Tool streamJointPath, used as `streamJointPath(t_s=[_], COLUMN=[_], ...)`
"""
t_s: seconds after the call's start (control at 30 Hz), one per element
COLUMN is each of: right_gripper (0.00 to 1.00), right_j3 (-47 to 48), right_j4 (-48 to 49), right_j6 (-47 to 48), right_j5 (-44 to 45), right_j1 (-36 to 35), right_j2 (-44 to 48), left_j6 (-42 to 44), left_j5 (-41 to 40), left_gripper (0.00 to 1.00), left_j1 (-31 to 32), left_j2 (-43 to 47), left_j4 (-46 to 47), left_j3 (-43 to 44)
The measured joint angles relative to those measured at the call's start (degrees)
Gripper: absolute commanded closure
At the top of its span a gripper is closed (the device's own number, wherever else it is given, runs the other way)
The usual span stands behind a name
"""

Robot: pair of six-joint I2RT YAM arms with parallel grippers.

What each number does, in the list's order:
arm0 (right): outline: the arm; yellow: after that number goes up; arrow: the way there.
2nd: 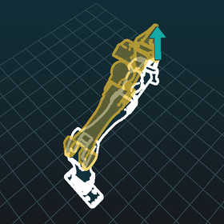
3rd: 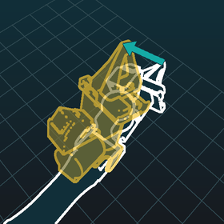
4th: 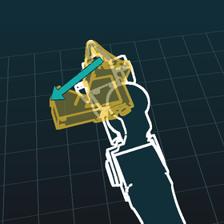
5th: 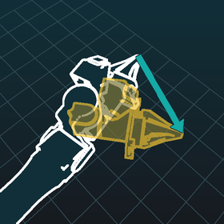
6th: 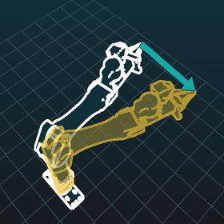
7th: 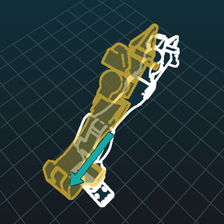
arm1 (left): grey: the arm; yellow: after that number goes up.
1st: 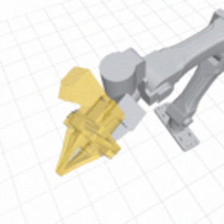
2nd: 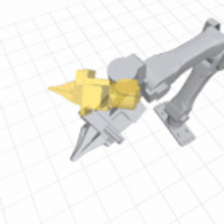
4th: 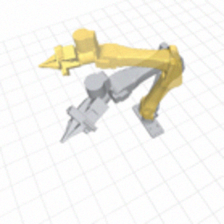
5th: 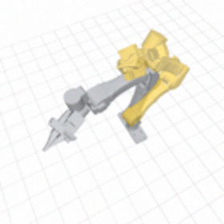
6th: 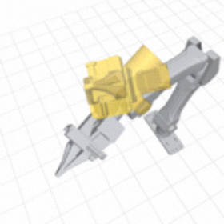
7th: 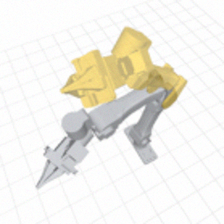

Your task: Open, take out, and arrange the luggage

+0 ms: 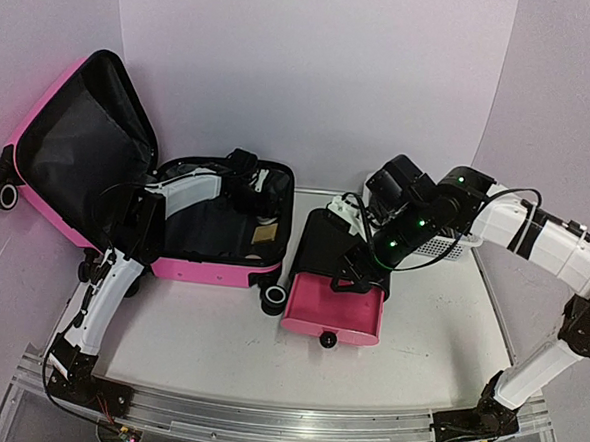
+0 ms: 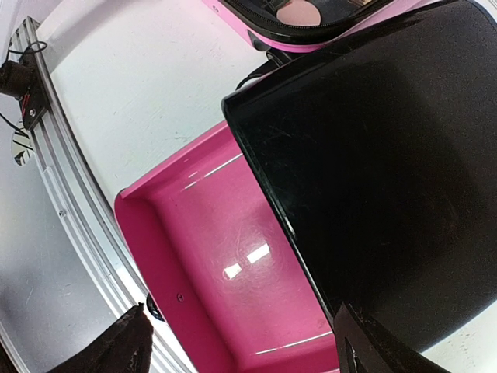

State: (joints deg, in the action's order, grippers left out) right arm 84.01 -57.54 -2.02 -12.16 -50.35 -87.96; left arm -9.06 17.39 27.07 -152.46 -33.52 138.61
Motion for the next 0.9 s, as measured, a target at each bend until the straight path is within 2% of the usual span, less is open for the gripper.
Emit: streamJointPath(t_s=[0.2, 0.4, 0.67, 0.8, 0.9], right_gripper=[0.18, 0.18, 0.18, 0.17, 0.16], right_j3=[-0.3, -0.6, -0.6, -0.9, -1.4], right_j4=[0.1, 0.4, 0.9, 1.3, 1.6], right_j6=[-0.3, -0.6, -0.6, -0.6, -0.8], right_j5=[0.2, 0.2, 0.3, 0.8, 1.6], right_j1=[0.0, 0.0, 0.0, 0.0, 0.0], right_j2=[0.4, 0.4, 0.4, 0.7, 1.3], left_j6=[0.1, -0.1, 0.4, 1.7, 2.8], left_j5=[-0.2, -0.9, -1.5, -2.9, -3.6], left_gripper=[0.18, 0.32, 0.41, 0.44, 0.46], left_j1=[0.2, 1.1, 1.1, 1.1, 1.1], left_j2=[-0.2, 0.9, 2.5, 5.6, 11.3], left_j4=[1.6, 4.2, 2.8, 1.5, 0.4], left_j3=[-1.3, -5.0, -6.6, -9.0, -13.0])
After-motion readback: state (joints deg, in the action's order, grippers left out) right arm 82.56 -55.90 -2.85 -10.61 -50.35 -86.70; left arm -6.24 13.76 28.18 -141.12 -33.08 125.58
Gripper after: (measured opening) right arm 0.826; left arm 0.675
